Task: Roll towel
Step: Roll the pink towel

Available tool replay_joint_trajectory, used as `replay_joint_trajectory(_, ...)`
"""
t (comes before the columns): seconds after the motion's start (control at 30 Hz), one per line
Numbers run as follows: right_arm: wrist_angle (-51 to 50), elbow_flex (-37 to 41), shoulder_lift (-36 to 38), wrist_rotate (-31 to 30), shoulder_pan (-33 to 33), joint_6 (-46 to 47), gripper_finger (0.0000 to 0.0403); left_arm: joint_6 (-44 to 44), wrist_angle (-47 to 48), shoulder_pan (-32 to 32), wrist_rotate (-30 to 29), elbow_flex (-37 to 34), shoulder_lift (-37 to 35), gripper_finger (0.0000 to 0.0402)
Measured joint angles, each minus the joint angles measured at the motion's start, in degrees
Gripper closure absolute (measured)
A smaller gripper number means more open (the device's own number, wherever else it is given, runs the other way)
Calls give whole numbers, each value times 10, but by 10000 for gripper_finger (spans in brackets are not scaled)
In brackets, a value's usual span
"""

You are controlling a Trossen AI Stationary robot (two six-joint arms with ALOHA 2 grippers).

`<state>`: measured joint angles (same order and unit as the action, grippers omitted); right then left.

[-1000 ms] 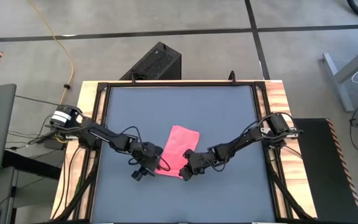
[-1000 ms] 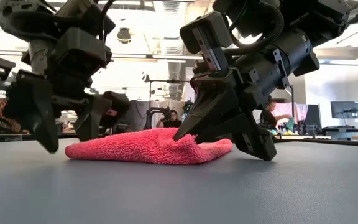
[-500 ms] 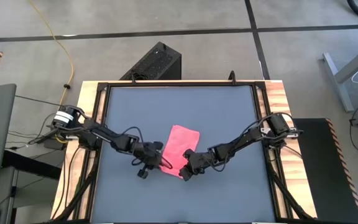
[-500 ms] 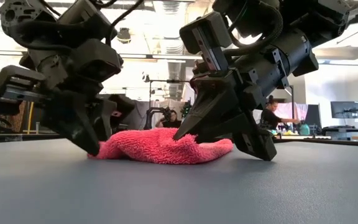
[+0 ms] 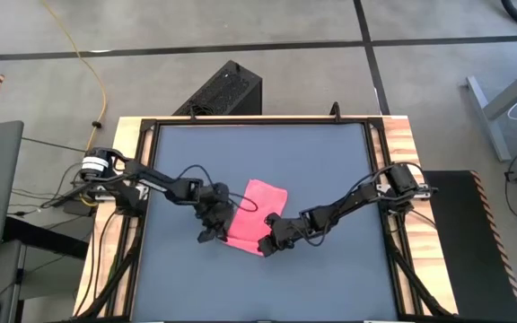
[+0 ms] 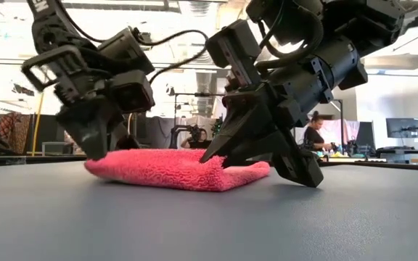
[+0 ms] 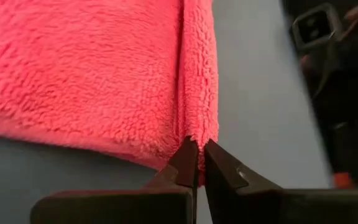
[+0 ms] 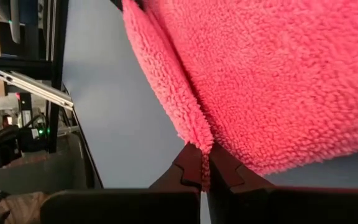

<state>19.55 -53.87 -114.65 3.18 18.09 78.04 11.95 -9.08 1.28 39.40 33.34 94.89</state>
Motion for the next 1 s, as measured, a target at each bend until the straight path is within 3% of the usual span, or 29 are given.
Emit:
replay_joint_trajectory(0.2,-1,0,0,7,0,34,381,109,11,38,34,2,0,401)
replay_joint_trajectory(0.53,-2,0,0,10,0,111,379,182,31,36,13,2,-2,401)
replay_joint_trajectory(0.8,-11,0,0,15,-2,115,379,190,26,44,-28,3,-2,364)
replay_joint_trajectory(1.0,-12,0,0,16,-2,116,379,135,75,71,16,36,0,318)
